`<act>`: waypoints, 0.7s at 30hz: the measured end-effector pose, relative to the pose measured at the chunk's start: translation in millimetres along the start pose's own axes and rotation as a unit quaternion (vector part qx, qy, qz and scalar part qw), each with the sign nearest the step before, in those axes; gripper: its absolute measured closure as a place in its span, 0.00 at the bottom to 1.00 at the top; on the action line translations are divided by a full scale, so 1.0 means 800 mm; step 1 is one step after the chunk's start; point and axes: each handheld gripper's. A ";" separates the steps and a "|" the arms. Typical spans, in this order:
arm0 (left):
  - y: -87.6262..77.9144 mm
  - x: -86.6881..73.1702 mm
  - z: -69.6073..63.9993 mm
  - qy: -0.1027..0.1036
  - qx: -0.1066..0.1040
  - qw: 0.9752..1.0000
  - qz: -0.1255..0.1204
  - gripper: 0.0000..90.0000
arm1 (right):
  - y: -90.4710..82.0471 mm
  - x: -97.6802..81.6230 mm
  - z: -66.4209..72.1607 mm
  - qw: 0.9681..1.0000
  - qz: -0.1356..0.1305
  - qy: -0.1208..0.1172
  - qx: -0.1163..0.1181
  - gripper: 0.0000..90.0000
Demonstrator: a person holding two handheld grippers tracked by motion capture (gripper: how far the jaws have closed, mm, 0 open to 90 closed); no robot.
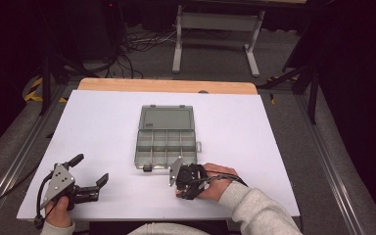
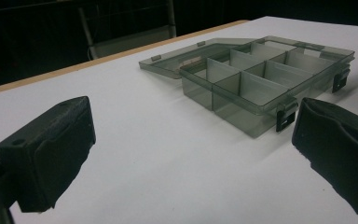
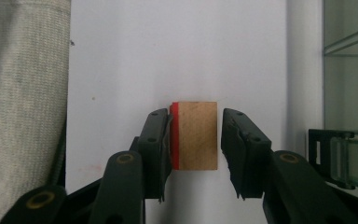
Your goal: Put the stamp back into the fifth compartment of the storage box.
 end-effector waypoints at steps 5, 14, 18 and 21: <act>0.000 0.000 0.000 0.000 0.000 1.000 0.000 0.00 | 0.002 0.001 0.000 1.000 0.005 -0.001 0.002 0.73; 0.000 0.000 0.000 0.000 0.000 1.000 0.000 0.00 | 0.003 0.001 0.001 1.000 0.004 -0.003 0.002 0.74; 0.000 0.000 0.000 -0.001 0.002 1.000 0.000 0.00 | 0.003 0.002 0.000 1.000 0.002 -0.006 0.000 0.74; 0.000 0.000 0.000 0.000 0.000 1.000 0.000 0.00 | 0.002 0.001 0.001 1.000 -0.001 -0.003 -0.002 0.74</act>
Point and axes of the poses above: each handheld gripper's, and its own axes: y roughly forward along the jaws, x roughly out of its top, z roughly to its left, and after that the axes turned 2 degrees about -x, right-handed
